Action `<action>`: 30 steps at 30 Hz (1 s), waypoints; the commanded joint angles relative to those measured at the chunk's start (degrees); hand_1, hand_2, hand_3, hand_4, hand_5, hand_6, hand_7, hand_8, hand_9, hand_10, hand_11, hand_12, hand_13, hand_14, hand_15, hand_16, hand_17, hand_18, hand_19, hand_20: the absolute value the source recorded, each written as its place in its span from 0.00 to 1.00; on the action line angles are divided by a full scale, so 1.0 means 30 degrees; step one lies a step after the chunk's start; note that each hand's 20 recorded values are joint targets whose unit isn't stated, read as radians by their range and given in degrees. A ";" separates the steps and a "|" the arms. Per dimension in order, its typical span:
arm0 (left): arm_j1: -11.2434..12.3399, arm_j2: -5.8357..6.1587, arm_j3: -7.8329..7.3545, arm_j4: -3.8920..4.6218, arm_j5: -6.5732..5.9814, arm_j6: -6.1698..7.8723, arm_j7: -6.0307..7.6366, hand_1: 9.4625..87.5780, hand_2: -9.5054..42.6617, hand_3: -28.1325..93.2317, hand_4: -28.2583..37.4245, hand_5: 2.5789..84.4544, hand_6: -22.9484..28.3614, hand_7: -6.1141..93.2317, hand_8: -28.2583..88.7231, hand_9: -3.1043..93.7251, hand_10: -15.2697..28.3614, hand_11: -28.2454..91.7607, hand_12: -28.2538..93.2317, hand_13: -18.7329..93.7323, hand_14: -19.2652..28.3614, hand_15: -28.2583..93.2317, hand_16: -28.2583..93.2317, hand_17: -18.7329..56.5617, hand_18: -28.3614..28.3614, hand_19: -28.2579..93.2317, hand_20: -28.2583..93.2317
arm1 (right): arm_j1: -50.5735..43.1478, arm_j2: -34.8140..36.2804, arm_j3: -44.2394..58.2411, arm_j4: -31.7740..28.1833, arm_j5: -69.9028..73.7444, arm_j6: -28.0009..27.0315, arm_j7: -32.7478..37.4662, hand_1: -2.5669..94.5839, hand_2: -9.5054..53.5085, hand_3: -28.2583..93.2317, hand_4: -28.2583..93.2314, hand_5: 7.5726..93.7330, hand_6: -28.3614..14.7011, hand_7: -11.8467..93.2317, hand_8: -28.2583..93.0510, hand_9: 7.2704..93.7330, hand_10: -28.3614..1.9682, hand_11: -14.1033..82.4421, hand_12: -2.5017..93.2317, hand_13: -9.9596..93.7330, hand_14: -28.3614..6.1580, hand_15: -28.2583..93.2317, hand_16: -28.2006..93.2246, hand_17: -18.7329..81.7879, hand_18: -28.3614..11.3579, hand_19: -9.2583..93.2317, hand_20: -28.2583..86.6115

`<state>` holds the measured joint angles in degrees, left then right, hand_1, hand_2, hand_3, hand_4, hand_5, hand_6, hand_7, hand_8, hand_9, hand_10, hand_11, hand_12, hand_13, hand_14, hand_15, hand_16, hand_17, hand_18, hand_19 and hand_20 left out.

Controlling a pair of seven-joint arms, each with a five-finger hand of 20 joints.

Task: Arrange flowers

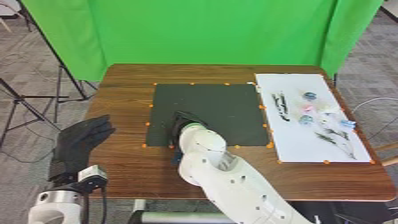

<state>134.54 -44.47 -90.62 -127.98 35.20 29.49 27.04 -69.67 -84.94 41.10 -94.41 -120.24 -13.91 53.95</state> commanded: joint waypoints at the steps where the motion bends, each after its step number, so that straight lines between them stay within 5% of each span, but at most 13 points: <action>1: 0.2493 -0.0199 -0.1284 -0.0559 -0.0337 0.0423 0.0487 0.24 0.33 0.89 0.15 0.63 0.75 0.27 0.16 0.50 0.88 0.54 0.32 0.44 1.00 0.77 0.12 0.16 0.93 0.76 0.29 | -0.0162 0.1283 -0.0270 -0.1781 -0.1182 0.0412 -0.0834 0.39 0.15 0.86 0.03 0.79 0.57 0.62 0.28 0.90 0.42 0.67 0.33 0.86 0.48 0.87 0.49 0.73 0.10 1.00 0.60; 3: 0.3616 -0.0010 -0.1717 -0.0699 -0.0745 0.0616 0.1303 0.24 0.33 0.89 0.15 0.63 0.75 0.27 0.16 0.50 0.88 0.54 0.32 0.44 1.00 0.77 0.12 0.16 0.93 0.76 0.29 | 0.0270 0.2150 -0.0392 -0.2574 -0.1055 0.0828 -0.1177 0.36 0.16 0.86 0.05 0.79 0.57 0.65 0.16 0.90 0.42 0.67 0.32 0.86 0.48 0.88 0.48 0.73 0.10 1.00 0.60; 6: 0.5373 -0.0097 -0.2282 -0.0877 -0.1244 0.0780 0.2141 0.24 0.33 0.89 0.15 0.63 0.75 0.27 0.16 0.50 0.88 0.54 0.32 0.44 1.00 0.77 0.12 0.15 0.93 0.76 0.29 | 0.1118 0.3821 -0.1326 -0.3638 -0.0713 0.2357 -0.1331 0.35 0.17 0.86 0.05 0.79 0.57 0.66 0.14 0.89 0.42 0.67 0.33 0.86 0.48 0.88 0.48 0.74 0.10 1.00 0.60; 9: 0.6633 -0.0366 -0.3187 -0.1114 -0.1192 0.0856 0.2369 0.24 0.33 0.89 0.14 0.63 0.75 0.27 0.16 0.50 0.88 0.54 0.32 0.44 1.00 0.77 0.12 0.15 0.93 0.76 0.29 | 0.0900 0.5646 -0.0802 -0.4968 -0.1481 0.3236 -0.2075 0.33 0.20 0.86 0.05 0.79 0.56 0.66 0.14 0.88 0.40 0.68 0.33 0.86 0.47 0.88 0.48 0.74 0.09 1.00 0.60; 14: 0.7373 -0.0272 -0.3475 -0.1235 -0.1754 0.1152 0.3314 0.23 0.32 0.89 0.14 0.63 0.75 0.27 0.16 0.50 0.88 0.54 0.32 0.44 1.00 0.77 0.12 0.15 0.93 0.76 0.29 | -0.1638 0.9047 0.2247 -0.7437 -0.2406 0.4072 -0.3021 0.30 0.25 0.86 0.06 0.73 0.50 0.61 0.13 0.82 0.33 0.63 0.30 0.81 0.42 0.87 0.47 0.69 0.09 1.00 0.56; 18: 0.7424 -0.0037 -0.3383 -0.1287 -0.1876 0.1204 0.3583 0.23 0.32 0.89 0.14 0.63 0.75 0.27 0.16 0.50 0.87 0.54 0.32 0.43 1.00 0.77 0.12 0.15 0.92 0.76 0.29 | -0.4704 1.1068 0.5770 -0.8940 -0.2203 0.4471 -0.2957 0.29 0.24 0.86 0.07 0.64 0.45 0.57 0.12 0.74 0.23 0.55 0.26 0.76 0.36 0.86 0.45 0.64 0.08 1.00 0.49; 23: 0.6770 0.0048 -0.3011 -0.1330 -0.1394 0.0973 0.3067 0.22 0.31 0.90 0.13 0.63 0.75 0.27 0.15 0.47 0.86 0.53 0.32 0.41 0.99 0.76 0.12 0.14 0.91 0.75 0.29 | -0.9731 1.2267 1.0742 -1.0345 -0.2416 0.5132 -0.2170 0.31 0.21 0.87 0.06 0.60 0.46 0.55 0.12 0.71 0.25 0.45 0.23 0.75 0.34 0.86 0.44 0.63 0.07 1.00 0.46; 30: 0.5747 -0.0037 -0.2813 -0.1424 -0.0492 0.0511 0.1893 0.22 0.31 0.90 0.13 0.62 0.74 0.26 0.15 0.46 0.85 0.53 0.32 0.40 0.97 0.76 0.12 0.14 0.91 0.74 0.30 | -1.3871 1.2376 1.5412 -1.0170 -0.2311 0.4274 -0.0369 0.31 0.20 0.87 0.06 0.60 0.45 0.54 0.12 0.71 0.23 0.44 0.23 0.76 0.36 0.86 0.43 0.64 0.07 1.00 0.47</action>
<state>154.17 -44.61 -99.34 -131.35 31.20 32.38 35.82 -95.88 -48.77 76.35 -126.47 -125.94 0.28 47.21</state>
